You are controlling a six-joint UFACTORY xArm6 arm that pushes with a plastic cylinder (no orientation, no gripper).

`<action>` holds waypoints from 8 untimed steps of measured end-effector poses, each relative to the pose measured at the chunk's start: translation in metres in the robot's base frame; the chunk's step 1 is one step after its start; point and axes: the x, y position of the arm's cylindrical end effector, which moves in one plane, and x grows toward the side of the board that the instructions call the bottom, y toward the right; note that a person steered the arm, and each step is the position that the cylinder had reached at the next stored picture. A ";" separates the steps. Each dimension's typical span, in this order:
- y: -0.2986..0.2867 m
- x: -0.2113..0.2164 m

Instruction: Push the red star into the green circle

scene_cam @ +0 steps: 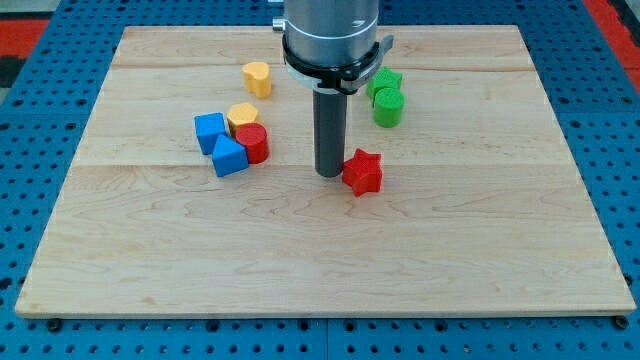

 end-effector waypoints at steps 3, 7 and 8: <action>0.024 0.048; 0.062 -0.006; 0.063 -0.014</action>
